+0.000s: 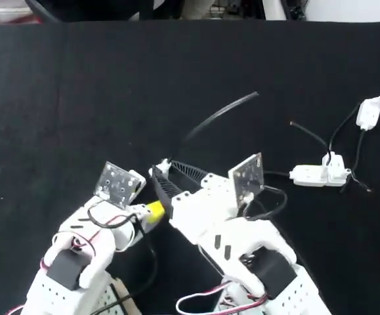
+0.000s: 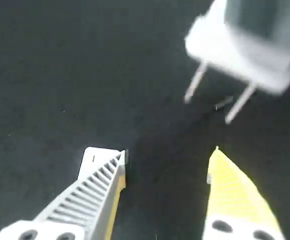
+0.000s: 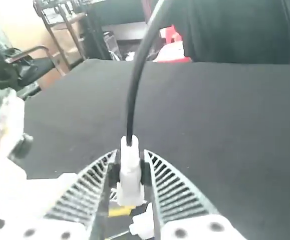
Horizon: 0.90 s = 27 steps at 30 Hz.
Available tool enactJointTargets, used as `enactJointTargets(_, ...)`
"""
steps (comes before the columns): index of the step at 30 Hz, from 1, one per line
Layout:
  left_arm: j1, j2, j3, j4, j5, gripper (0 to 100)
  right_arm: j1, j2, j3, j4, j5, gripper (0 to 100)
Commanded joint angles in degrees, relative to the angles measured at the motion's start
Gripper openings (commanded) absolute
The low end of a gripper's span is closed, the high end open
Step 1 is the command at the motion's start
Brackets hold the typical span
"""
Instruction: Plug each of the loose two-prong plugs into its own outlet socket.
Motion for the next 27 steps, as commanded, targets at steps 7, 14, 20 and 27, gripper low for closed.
enactJointTargets(7,-8.2,-0.3,-6.0,-4.6,5.4,27,-3.0,3.1,-2.2,4.7,-1.0,1.1)
enactJointTargets(14,-11.1,-0.3,-8.0,-4.5,6.7,27,-3.0,12.6,-5.8,4.8,-0.9,1.1)
enactJointTargets(20,-13.7,-0.3,-8.1,-4.9,6.7,27,-3.0,17.4,-7.6,4.8,0.2,1.1)
enactJointTargets(27,-14.3,-0.3,-9.4,-2.5,5.7,27,-2.6,18.2,-9.3,4.8,0.4,1.1)
